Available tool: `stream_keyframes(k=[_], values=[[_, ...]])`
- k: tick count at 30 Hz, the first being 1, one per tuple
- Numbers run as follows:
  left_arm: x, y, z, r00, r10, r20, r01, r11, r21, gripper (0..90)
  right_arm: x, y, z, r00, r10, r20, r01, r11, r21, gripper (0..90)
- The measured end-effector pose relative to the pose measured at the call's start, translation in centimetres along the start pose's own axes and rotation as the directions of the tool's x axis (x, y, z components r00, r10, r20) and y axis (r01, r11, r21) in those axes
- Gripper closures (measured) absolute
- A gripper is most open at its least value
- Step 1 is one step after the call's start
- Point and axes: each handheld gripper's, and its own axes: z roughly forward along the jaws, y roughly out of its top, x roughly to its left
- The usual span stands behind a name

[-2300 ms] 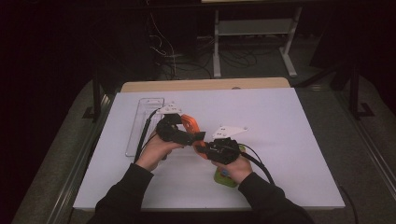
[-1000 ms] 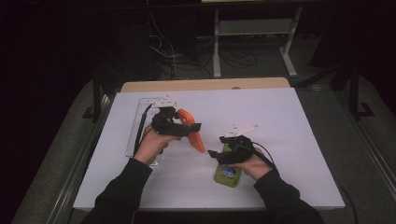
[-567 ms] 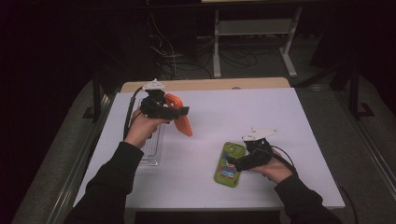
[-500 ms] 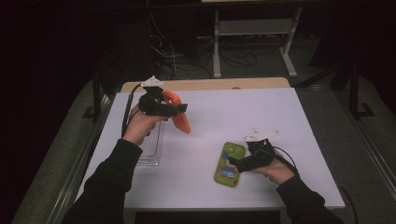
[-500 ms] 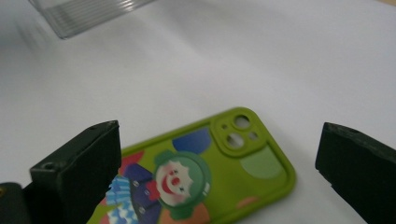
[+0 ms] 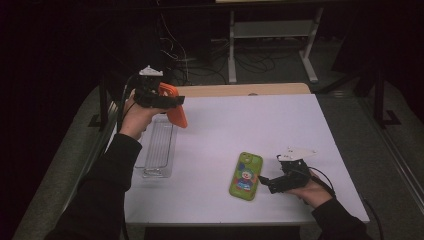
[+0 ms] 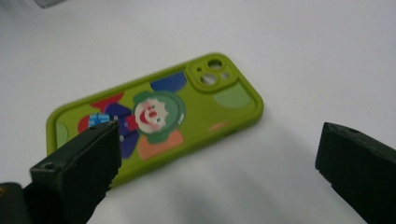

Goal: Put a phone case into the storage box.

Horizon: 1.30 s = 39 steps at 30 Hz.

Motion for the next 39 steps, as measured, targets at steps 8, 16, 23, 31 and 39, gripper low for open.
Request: stream_keyframes(k=[8, 16, 23, 31, 39], values=[[2.0, 0.5, 0.7, 0.9948, -0.034, -0.096, 0.037, 0.9985, 0.039, 13.7, -0.3, -1.2, -1.0, 0.9994, 0.031, 0.016, -0.031, 1.0, -0.004, 0.0], [3.8, 0.1, 2.1, 0.9745, -0.076, -0.211, 0.094, 0.9926, 0.077, 13.8, -0.1, -1.1, -1.1, 0.9996, 0.025, 0.016, -0.025, 1.0, -0.006, 0.0], [4.8, -0.1, 3.9, 0.9562, -0.099, -0.275, 0.137, 0.9833, 0.12, 13.8, -0.2, -1.1, -1.0, 0.9997, 0.016, 0.016, -0.016, 1.0, -0.007, 0.0], [5.6, -0.6, 6.1, 0.9321, -0.126, -0.34, 0.188, 0.9692, 0.158, 13.7, -0.2, -1.1, -0.9, 0.9997, 0.023, 0.013, -0.023, 1.0, -0.005, 0.0], [6.1, -1.2, 7.8, 0.9195, -0.133, -0.37, 0.217, 0.9564, 0.196, 13.7, -0.3, -1.1, -0.9, 0.9997, 0.02, 0.013, -0.02, 1.0, -0.01, 0.0]])
